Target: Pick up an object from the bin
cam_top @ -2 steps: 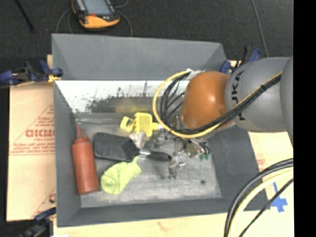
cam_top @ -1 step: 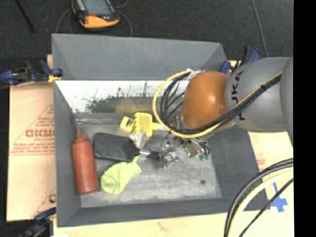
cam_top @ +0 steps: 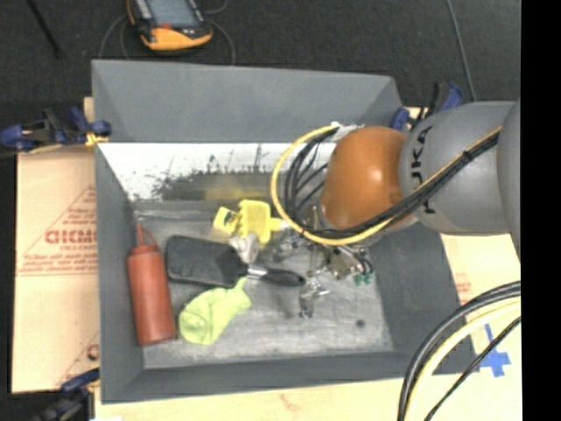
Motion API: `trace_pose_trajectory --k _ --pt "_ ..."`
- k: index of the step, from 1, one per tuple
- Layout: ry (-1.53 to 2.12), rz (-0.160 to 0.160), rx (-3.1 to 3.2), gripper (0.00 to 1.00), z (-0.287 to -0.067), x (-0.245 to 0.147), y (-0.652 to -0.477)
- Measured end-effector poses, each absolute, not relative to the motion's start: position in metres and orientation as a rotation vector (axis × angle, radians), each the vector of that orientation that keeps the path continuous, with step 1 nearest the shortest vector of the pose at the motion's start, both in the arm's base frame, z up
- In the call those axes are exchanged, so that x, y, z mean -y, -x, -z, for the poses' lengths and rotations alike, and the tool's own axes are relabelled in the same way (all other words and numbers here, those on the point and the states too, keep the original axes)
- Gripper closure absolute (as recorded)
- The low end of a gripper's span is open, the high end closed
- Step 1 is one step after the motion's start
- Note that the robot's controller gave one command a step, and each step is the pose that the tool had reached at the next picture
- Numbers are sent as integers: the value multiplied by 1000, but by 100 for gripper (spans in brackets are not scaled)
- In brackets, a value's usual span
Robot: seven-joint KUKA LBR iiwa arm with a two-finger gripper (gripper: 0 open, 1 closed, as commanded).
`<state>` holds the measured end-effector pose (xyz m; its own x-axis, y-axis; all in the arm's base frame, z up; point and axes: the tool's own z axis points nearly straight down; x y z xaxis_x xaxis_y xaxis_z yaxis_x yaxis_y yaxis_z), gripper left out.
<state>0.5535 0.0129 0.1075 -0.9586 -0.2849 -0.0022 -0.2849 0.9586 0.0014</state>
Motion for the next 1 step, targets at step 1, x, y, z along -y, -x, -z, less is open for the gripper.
trace_pose_trajectory --k 1 --pt "452 -3 -3107 100 -108 -13 -554"
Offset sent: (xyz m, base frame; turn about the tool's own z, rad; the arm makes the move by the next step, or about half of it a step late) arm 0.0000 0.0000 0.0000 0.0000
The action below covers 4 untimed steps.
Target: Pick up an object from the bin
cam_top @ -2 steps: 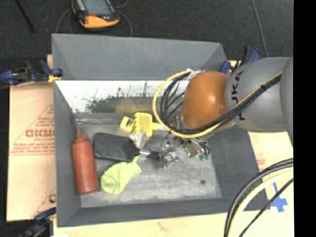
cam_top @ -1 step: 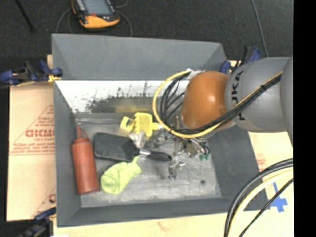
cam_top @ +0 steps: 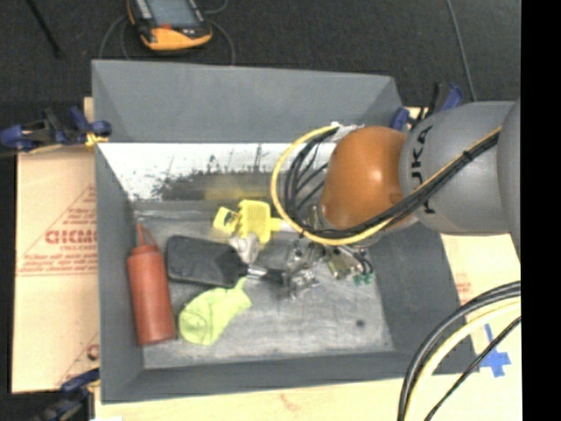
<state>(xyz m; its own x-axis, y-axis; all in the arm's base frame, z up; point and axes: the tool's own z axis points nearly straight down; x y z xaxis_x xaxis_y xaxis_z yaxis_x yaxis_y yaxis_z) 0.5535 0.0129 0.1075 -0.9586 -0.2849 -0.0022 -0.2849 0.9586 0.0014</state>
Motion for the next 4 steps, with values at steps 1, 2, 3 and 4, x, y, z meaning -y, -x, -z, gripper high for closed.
trace_pose_trajectory --k 1,2,3,4 --pt "452 -3 -3107 0 -108 -13 -554" --pt "451 -3 -3107 100 -108 -13 -554" --pt "451 -3 -3107 0 -108 -13 -554" --pt "451 -3 -3107 0 -108 -13 -554"
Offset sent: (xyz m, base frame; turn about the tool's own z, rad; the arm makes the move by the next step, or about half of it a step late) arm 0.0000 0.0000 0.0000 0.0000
